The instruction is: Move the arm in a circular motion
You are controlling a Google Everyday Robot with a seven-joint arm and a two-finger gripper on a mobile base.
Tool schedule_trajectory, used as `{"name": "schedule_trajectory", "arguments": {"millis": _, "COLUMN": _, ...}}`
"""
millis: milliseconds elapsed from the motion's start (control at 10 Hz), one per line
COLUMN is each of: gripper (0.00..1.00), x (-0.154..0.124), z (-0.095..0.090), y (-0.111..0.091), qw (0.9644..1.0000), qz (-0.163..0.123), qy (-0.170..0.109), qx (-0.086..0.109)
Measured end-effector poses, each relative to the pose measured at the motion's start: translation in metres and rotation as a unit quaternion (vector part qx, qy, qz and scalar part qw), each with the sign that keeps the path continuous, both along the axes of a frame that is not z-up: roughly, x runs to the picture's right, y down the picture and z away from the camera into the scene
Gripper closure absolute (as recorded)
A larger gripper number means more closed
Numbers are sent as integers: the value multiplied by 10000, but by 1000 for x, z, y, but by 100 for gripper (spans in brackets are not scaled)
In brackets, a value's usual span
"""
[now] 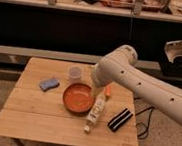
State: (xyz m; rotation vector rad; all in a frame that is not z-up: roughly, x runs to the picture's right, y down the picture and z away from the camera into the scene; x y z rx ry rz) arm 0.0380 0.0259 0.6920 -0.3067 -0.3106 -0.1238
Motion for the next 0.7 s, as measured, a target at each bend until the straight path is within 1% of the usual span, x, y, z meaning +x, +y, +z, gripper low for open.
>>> {"name": "schedule_trajectory", "arguments": {"millis": 100, "gripper": 20, "x": 22, "z": 6, "y": -3, "qw": 9999, "qz": 91, "qy": 36, "qx": -43}}
{"name": "schedule_trajectory", "arguments": {"millis": 300, "gripper": 20, "x": 81, "z": 17, "y": -4, "qw": 9990, "qz": 338, "qy": 209, "qx": -192}}
{"name": "schedule_trajectory", "arguments": {"millis": 400, "gripper": 20, "x": 100, "z": 18, "y": -2, "qw": 9984, "qz": 411, "qy": 293, "qx": -251}}
{"name": "schedule_trajectory", "arguments": {"millis": 500, "gripper": 20, "x": 123, "z": 19, "y": 1, "qw": 9974, "qz": 502, "qy": 408, "qx": -330}}
{"name": "schedule_trajectory", "arguments": {"millis": 600, "gripper": 20, "x": 153, "z": 16, "y": 10, "qw": 9952, "qz": 642, "qy": 590, "qx": -445}}
{"name": "schedule_trajectory", "arguments": {"millis": 700, "gripper": 20, "x": 174, "z": 13, "y": 18, "qw": 9932, "qz": 730, "qy": 729, "qx": -536}}
